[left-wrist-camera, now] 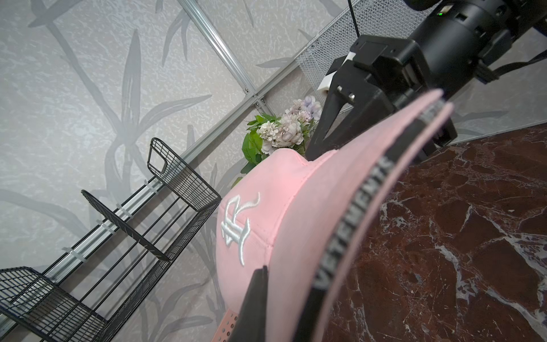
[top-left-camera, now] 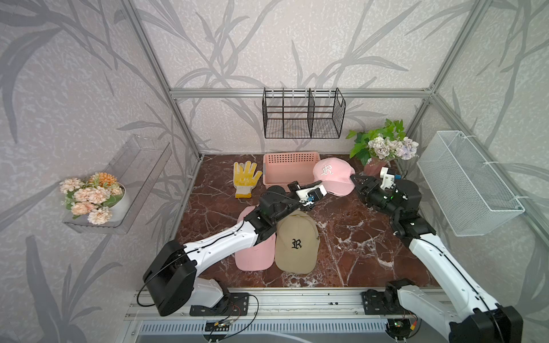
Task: Turn the baseball cap inside out
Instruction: Place the baseball cap at the center of the board.
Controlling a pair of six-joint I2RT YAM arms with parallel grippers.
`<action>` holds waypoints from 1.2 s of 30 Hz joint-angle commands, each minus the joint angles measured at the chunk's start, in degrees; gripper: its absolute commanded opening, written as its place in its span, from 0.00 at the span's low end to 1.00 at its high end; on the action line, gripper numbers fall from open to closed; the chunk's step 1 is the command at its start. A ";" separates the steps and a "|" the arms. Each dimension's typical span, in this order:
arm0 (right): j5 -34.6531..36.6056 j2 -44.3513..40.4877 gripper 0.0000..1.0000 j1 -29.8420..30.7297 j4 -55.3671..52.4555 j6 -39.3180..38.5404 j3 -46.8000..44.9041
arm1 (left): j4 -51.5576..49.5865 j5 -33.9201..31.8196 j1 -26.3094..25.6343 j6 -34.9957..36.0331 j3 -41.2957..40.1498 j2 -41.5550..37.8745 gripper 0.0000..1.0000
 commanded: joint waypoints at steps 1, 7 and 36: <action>-0.96 0.12 0.37 -0.27 2.86 0.63 -0.84 | 4.13 -0.87 -0.77 1.29 0.11 0.55 0.00; 0.42 -0.49 0.14 -0.31 1.44 -0.73 -1.10 | 3.89 -1.40 -1.18 1.34 0.02 0.79 0.05; -19.28 -2.78 0.00 -5.28 15.58 -30.34 -16.92 | -4.61 1.26 -1.57 -12.79 -21.86 -27.76 0.84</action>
